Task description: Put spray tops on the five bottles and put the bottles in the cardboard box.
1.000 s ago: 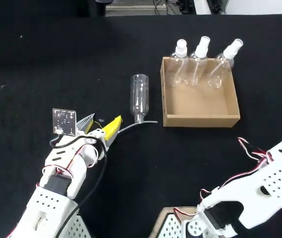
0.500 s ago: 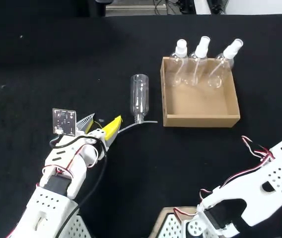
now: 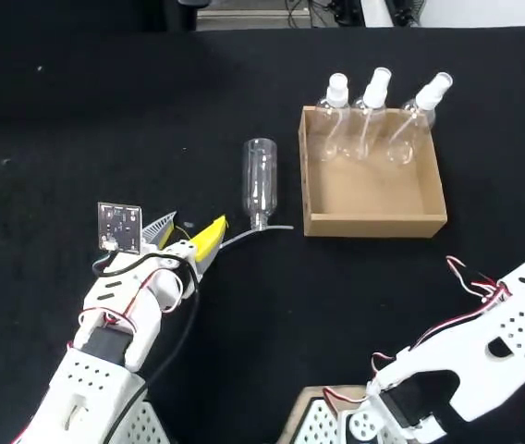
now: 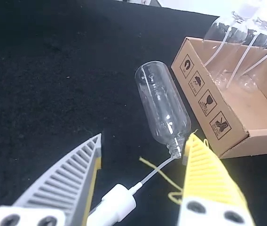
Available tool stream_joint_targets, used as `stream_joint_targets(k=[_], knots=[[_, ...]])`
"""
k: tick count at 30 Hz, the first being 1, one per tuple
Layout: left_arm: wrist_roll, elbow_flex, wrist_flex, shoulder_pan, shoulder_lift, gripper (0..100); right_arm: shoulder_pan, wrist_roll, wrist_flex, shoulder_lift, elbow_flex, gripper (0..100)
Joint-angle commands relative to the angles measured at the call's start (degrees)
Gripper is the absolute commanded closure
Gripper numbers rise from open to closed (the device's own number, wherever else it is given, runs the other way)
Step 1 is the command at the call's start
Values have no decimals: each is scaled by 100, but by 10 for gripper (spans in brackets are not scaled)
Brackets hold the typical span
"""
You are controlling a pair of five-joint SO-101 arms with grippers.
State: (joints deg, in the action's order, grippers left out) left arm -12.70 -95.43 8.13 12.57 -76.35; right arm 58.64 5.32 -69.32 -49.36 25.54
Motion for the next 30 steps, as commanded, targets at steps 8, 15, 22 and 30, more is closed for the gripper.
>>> stream_joint_targets(k=[8, 15, 22, 30], knots=[[62, 13, -149, 75, -53, 729, -114, 18, -88, 57, 22, 763], [62, 13, -149, 75, -53, 729, -316, 0, -149, 198, 356, 658], [62, 13, -149, 75, -53, 729, -387, -26, -132, 1103, 1077, 658], [62, 13, -132, 75, -79, 729, -334, -26, 1275, 2422, 1279, 656]])
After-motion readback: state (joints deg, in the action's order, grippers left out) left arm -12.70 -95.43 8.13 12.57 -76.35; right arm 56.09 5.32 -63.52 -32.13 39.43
